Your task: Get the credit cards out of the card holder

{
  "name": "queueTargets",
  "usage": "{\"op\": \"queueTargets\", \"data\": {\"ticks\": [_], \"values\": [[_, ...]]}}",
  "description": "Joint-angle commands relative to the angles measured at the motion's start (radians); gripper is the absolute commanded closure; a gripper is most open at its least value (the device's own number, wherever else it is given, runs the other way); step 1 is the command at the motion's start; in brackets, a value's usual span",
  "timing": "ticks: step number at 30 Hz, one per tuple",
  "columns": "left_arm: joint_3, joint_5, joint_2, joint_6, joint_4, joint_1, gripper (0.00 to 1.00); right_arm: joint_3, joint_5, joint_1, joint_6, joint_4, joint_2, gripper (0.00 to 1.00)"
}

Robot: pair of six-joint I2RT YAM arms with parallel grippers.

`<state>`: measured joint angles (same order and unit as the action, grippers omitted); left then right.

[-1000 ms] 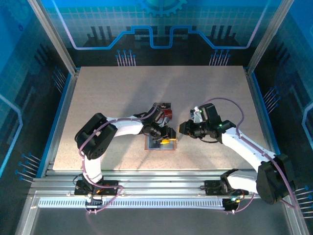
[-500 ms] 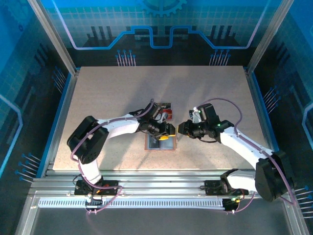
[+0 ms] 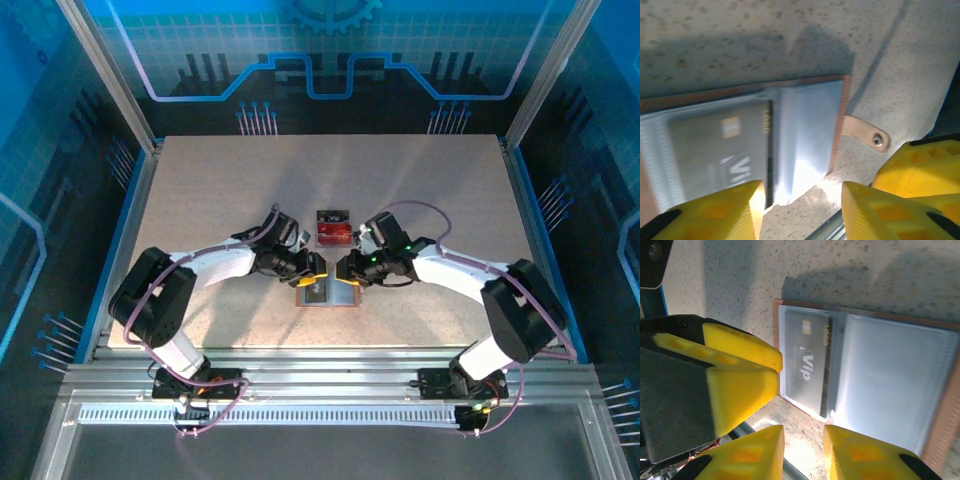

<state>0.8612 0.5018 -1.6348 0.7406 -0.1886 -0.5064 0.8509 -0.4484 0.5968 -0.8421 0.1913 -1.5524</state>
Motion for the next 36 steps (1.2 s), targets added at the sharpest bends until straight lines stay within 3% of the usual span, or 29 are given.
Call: {"op": "queueTargets", "data": {"ticks": [1, 6, 14, 36], "values": [[-0.031, -0.01, 0.034, -0.042, -0.026, 0.015, 0.61, 0.06, 0.003, 0.035, -0.025, -0.033, -0.06, 0.74], [-0.055, -0.009, 0.024, -0.057, -0.021, 0.022, 0.73, 0.078, 0.01, 0.052, -0.049, -0.055, -0.119, 0.75], [-0.07, -0.001, -0.009, -0.068, -0.008, 0.037, 0.83, 0.09, -0.001, 0.055, -0.05, -0.068, -0.186, 0.77], [-0.083, 0.003, -0.049, -0.085, -0.015, 0.043, 0.86, 0.114, -0.024, 0.069, -0.057, -0.103, -0.298, 0.78]]}}
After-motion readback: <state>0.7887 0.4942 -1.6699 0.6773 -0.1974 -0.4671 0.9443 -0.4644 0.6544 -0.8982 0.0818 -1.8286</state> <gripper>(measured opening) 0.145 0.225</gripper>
